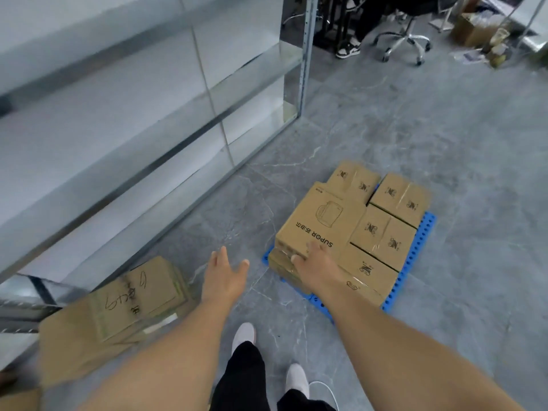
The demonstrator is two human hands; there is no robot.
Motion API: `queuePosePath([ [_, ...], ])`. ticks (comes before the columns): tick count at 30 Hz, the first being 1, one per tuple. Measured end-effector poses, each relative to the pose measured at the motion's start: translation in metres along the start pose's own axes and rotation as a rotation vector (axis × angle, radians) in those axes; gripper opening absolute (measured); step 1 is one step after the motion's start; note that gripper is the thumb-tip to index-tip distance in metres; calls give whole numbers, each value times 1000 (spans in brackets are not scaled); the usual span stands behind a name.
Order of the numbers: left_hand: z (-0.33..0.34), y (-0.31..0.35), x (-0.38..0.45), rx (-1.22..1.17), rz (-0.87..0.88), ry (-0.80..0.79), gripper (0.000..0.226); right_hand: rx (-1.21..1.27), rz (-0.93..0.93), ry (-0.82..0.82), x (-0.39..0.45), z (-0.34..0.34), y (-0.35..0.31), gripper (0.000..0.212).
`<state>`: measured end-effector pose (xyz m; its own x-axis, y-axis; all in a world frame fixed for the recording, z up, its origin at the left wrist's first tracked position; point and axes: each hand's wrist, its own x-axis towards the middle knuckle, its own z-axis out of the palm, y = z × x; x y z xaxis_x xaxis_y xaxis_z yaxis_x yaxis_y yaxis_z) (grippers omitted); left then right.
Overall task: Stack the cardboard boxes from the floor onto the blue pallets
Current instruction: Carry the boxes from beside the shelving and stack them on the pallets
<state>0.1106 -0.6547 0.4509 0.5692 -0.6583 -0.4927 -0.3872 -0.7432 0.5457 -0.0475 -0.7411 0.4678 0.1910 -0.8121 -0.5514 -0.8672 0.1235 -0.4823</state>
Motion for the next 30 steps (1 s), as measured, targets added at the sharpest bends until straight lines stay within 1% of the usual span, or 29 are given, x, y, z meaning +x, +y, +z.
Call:
queuePosePath([
  [3, -9, -9, -30, -45, -20, 88, 72, -39, -106, 1, -18, 2, -13, 50],
  [5, -14, -20, -50, -39, -40, 146, 71, -107, -190, -3, -30, 8, -22, 50],
  [8, -18, -47, -81, -94, -104, 227, 71, -222, -339, 18, -46, 26, -33, 51],
  [11, -29, -79, -109, -156, -183, 325, 72, -293, -433, -50, -65, 50, -47, 58],
  [15, -45, -119, -138, -245, -291, 443, 72, -357, -576, -125, -93, 79, -69, 60],
  [22, -48, -183, -203, -340, -437, 545, 74, -464, -756, -217, -154, 130, -88, 63],
  [26, -56, -225, -255, -398, -502, 624, 75, -505, -860, -265, -208, 166, -95, 60],
  [30, -58, -270, -318, -490, -580, 733, 76, -542, -949, -331, -272, 208, -85, 60],
])
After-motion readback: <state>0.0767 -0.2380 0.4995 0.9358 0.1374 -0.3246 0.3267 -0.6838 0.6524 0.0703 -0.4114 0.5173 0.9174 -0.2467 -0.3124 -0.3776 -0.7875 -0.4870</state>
